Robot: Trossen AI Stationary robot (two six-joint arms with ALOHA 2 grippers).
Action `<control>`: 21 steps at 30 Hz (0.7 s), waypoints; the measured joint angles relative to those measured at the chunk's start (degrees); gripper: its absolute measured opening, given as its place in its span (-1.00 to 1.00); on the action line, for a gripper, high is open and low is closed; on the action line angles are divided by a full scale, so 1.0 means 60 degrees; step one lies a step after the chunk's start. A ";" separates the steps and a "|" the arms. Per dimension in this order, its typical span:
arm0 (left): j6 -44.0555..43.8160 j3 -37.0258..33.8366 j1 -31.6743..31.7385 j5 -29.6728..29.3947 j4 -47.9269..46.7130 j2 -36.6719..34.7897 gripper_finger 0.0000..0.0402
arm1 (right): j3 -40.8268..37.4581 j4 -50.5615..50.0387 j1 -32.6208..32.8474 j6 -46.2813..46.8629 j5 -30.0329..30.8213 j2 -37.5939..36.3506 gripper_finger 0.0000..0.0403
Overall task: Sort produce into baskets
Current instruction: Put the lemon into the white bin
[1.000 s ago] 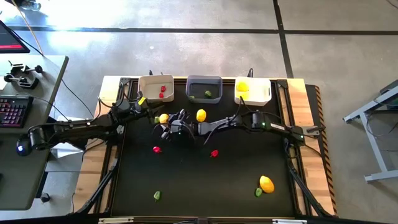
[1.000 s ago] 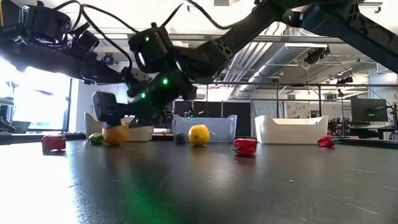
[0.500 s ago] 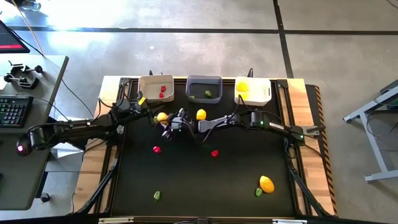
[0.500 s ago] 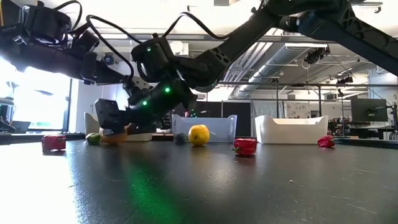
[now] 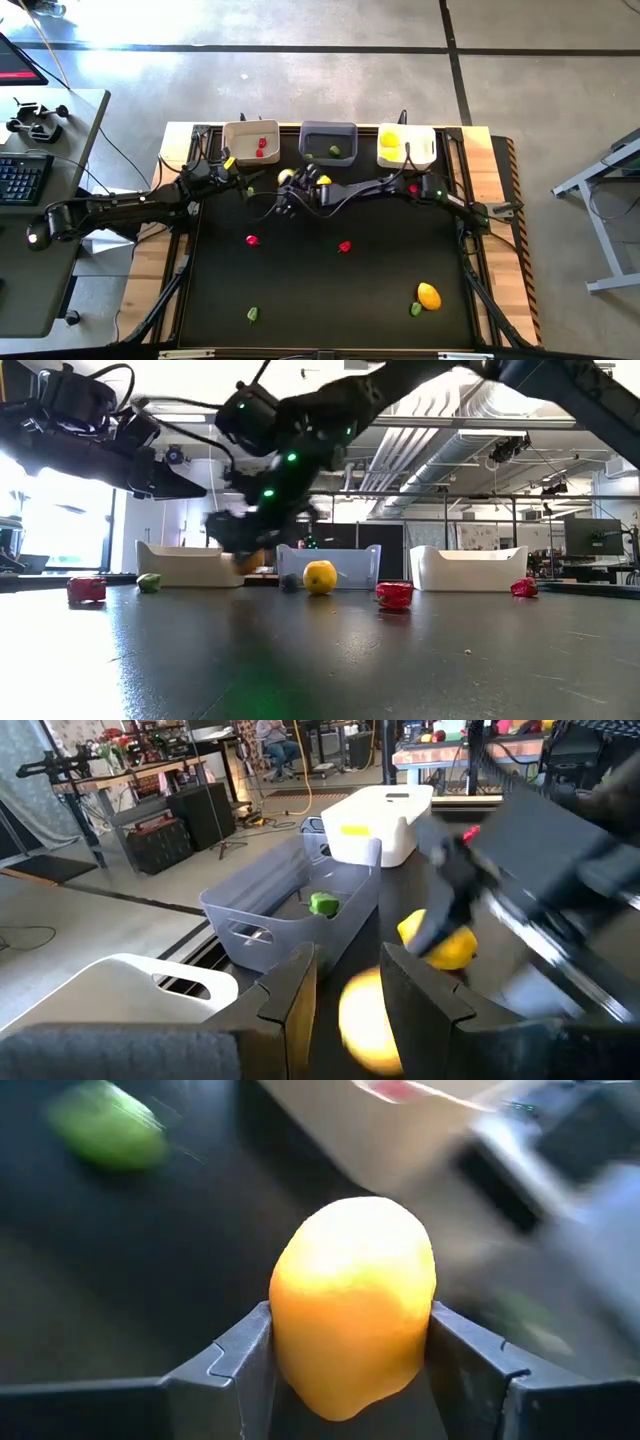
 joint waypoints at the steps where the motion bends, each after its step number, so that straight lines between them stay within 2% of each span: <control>1: 0.0000 0.0002 -0.0001 0.0000 -0.0005 0.0000 -0.50 | -0.0004 -0.0613 -0.0003 0.0040 0.0395 -0.0149 -0.05; 9: 0.0000 0.0003 0.0000 0.0000 -0.0024 0.0001 -0.50 | -0.0004 -0.6408 -0.0029 0.2200 0.3031 -0.1548 -0.06; 12: -0.0003 0.0003 -0.0003 0.0004 -0.0022 0.0000 -0.50 | -0.0004 -0.8696 -0.0033 0.3672 0.3550 -0.2019 -0.06; 16: -0.0010 0.0003 -0.0004 0.0000 -0.0023 0.0000 -0.50 | -0.0308 -1.1569 -0.0132 0.6377 0.4006 -0.2579 -0.06; 18: -0.0018 0.0003 -0.0002 0.0002 -0.0026 0.0002 -0.50 | -0.0914 -1.1913 -0.0235 0.7251 0.3989 -0.3017 -0.06; 21: -0.0018 0.0003 -0.0004 0.0000 -0.0022 0.0000 -0.50 | -0.2280 -1.1231 -0.0490 0.7350 0.3604 -0.4042 -0.06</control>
